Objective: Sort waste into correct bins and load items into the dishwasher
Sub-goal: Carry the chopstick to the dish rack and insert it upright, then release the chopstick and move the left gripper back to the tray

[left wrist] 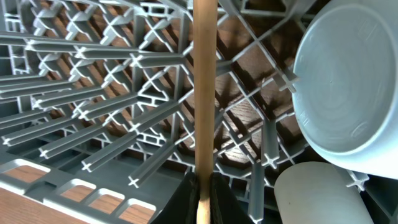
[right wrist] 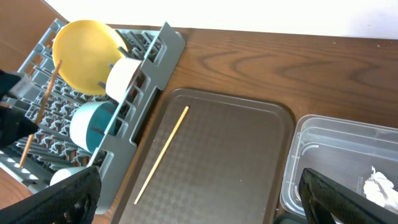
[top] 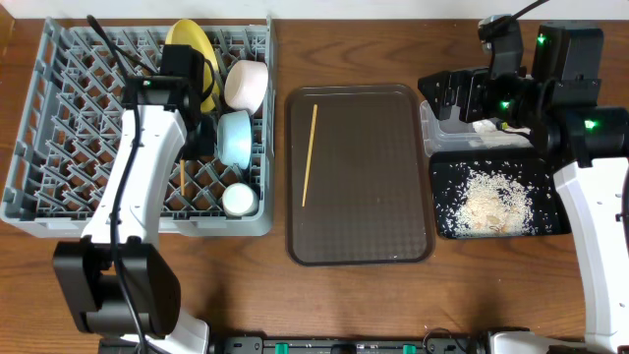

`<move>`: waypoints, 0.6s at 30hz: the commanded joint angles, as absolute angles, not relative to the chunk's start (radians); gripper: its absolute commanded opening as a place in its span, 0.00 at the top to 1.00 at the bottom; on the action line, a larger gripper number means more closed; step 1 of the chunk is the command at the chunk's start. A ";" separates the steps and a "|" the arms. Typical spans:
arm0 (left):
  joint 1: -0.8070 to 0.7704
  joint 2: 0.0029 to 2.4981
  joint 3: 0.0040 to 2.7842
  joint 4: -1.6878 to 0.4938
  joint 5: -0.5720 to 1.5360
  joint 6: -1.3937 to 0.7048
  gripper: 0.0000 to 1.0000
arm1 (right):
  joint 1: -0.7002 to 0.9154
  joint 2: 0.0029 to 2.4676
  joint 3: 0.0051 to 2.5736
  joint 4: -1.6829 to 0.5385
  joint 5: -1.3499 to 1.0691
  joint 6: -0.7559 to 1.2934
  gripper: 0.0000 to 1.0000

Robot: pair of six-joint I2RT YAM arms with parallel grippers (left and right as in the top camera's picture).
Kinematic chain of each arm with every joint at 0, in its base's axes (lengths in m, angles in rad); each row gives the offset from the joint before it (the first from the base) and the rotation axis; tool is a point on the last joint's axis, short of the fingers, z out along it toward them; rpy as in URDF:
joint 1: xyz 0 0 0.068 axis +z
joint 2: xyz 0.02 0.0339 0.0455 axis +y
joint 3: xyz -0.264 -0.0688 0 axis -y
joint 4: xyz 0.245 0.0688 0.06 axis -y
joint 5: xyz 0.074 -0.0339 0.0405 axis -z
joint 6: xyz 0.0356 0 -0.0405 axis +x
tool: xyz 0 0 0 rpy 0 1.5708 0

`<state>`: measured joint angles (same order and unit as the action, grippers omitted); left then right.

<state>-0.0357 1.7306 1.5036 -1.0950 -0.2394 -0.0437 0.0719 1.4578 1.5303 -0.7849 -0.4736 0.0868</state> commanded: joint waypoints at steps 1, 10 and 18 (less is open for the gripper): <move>-0.041 1.750 1.497 -1.090 -0.244 -0.025 0.92 | 0.067 1.459 1.540 -0.783 -0.475 0.089 0.01; -0.041 1.750 1.497 -1.073 -0.244 -0.026 0.30 | 0.067 1.459 1.540 -0.783 -0.475 0.089 0.01; -0.056 1.748 1.615 -1.150 -0.190 -0.027 0.30 | 0.067 1.459 1.540 -0.783 -0.475 0.089 0.01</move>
<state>-0.0433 1.7466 1.5211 -1.1152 -0.2348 -0.0277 0.0719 1.4578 1.5303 -0.7849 -0.4736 0.0868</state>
